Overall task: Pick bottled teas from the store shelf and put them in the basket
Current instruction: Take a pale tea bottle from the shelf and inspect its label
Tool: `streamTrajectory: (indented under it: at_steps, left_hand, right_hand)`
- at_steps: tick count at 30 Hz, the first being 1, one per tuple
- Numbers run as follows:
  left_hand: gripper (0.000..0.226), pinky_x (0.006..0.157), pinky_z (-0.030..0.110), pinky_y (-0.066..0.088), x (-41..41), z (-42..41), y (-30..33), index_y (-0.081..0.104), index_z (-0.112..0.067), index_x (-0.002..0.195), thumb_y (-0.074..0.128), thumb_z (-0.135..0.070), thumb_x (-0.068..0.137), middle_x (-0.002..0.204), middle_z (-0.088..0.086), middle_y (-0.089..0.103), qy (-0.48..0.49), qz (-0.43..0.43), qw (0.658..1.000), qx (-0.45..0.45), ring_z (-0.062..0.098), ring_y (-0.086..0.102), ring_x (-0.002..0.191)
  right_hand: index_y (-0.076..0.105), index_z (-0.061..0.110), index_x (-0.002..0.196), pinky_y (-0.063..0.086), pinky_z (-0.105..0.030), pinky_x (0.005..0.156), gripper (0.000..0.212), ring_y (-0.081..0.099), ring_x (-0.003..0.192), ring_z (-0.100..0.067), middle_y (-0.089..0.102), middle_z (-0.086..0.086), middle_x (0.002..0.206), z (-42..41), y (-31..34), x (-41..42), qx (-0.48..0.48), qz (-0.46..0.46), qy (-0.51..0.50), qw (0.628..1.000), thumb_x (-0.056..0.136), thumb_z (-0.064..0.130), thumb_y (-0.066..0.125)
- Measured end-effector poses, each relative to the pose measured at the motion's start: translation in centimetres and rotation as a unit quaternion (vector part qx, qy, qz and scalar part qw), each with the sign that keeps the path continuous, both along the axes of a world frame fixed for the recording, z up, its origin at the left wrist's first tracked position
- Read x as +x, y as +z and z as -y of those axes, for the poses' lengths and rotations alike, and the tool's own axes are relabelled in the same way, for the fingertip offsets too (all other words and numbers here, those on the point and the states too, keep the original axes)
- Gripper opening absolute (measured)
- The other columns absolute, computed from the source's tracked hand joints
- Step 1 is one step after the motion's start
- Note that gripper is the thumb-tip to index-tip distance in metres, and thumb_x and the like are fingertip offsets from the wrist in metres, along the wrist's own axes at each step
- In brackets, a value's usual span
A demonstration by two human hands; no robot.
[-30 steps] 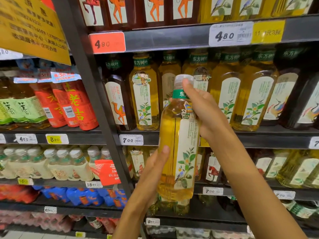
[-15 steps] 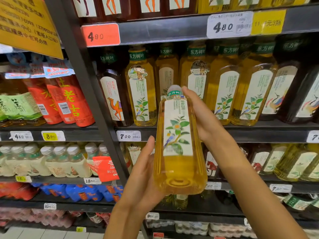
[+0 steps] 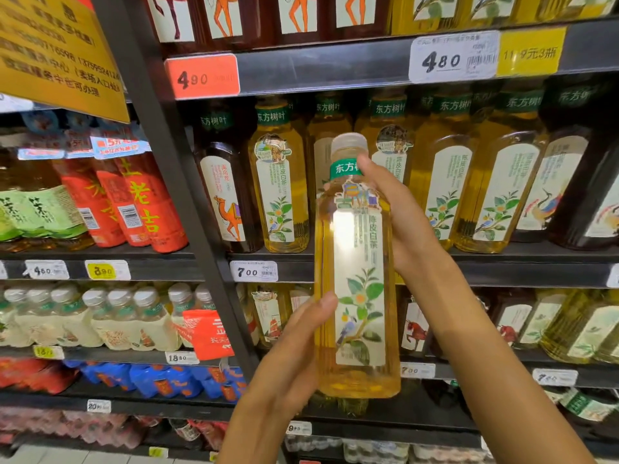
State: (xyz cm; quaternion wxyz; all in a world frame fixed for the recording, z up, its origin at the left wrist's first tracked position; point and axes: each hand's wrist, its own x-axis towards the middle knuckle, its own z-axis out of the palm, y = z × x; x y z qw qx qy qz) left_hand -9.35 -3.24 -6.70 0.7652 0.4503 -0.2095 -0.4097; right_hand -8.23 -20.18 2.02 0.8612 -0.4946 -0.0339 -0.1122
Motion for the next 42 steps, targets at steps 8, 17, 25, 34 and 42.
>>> streamTrajectory:
  at_steps: [8,17,25,34,42]
  left_hand:
    - [0.059,0.082,0.023,0.055,2.4,1.5,0.6,0.05,-0.048,0.119,0.066,-0.065,0.064,0.116,-0.022,0.067,0.117,0.237,0.957,0.121,0.003,0.063,0.108]
    - [0.083,0.088,0.039,0.055,4.9,3.4,0.6,0.059,-0.034,0.122,0.071,-0.077,0.052,0.112,-0.007,0.072,0.18,0.183,0.962,0.093,0.016,0.068,0.105]
    - [0.062,0.093,0.026,0.047,7.1,5.2,2.2,0.059,-0.037,0.121,0.063,-0.068,0.068,0.113,-0.021,0.068,0.238,0.278,0.927,0.086,-0.003,0.061,0.109]
    - [0.063,0.078,0.003,0.044,8.6,7.1,2.2,0.053,-0.016,0.131,0.066,-0.051,0.081,0.115,-0.01,0.067,0.31,0.356,0.88,0.047,-0.006,0.06,0.103]
    - [0.069,0.081,-0.005,0.035,8.5,8.4,0.8,0.038,-0.038,0.134,0.055,-0.062,0.071,0.119,-0.04,0.047,0.4,0.357,0.842,0.056,-0.025,0.045,0.109]
  right_hand:
    - [0.062,0.009,0.11,0.056,-0.027,0.066,0.036,0.069,0.077,-0.017,0.071,-0.007,0.086,-0.3,0.5,0.5,-0.07,0.094,-0.102,0.988,0.083,0.033,0.063]
    - [0.051,0.017,0.123,0.047,-0.006,0.051,0.04,0.065,0.068,0.004,0.068,0.0,0.099,-0.1,3.5,2.1,-0.352,-0.028,-0.181,0.918,0.093,0.044,0.053]
    - [0.044,0.014,0.109,0.053,-0.052,0.082,0.03,0.063,0.095,-0.028,0.059,-0.011,0.109,-0.6,4.7,3.5,-0.352,0.021,-0.326,0.877,0.092,0.032,0.06]
    - [0.05,0.009,0.089,0.051,-0.053,0.068,0.024,0.062,0.082,-0.034,0.063,-0.015,0.089,-1.2,4.0,4.5,-0.318,0.113,-0.412,0.846,0.091,0.03,0.063]
    - [0.055,0.006,0.095,0.052,-0.033,0.062,0.022,0.06,0.077,-0.013,0.063,0.004,0.08,-1.4,3.1,5.7,-0.317,0.155,-0.445,0.823,0.09,0.025,0.066]
